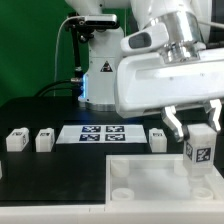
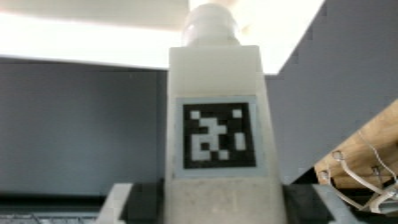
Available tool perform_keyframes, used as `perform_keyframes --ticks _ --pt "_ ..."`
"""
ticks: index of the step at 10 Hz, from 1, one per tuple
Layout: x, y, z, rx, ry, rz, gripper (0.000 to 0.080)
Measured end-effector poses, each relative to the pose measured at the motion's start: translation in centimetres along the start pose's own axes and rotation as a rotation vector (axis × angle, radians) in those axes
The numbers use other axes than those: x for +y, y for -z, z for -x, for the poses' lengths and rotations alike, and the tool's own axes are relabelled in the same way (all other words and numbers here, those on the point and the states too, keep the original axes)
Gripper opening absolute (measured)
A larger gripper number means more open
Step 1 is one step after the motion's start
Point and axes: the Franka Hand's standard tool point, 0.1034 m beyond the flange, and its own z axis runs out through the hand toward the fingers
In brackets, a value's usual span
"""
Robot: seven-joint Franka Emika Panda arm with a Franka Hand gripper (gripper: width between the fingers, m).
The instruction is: Assemble one leg
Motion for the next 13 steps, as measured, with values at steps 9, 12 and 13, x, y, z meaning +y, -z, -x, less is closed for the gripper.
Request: perform_keyframes --ticks 9,12,13 --pt "-1.1 -0.8 0.4 -0.026 0.009 -0.023 0.0292" --pt "-1.0 -1.5 0.4 -0.023 0.003 -0.024 0.0292" --pt "-0.9 -1.6 0.5 -0.025 0.002 -0.022 0.0292"
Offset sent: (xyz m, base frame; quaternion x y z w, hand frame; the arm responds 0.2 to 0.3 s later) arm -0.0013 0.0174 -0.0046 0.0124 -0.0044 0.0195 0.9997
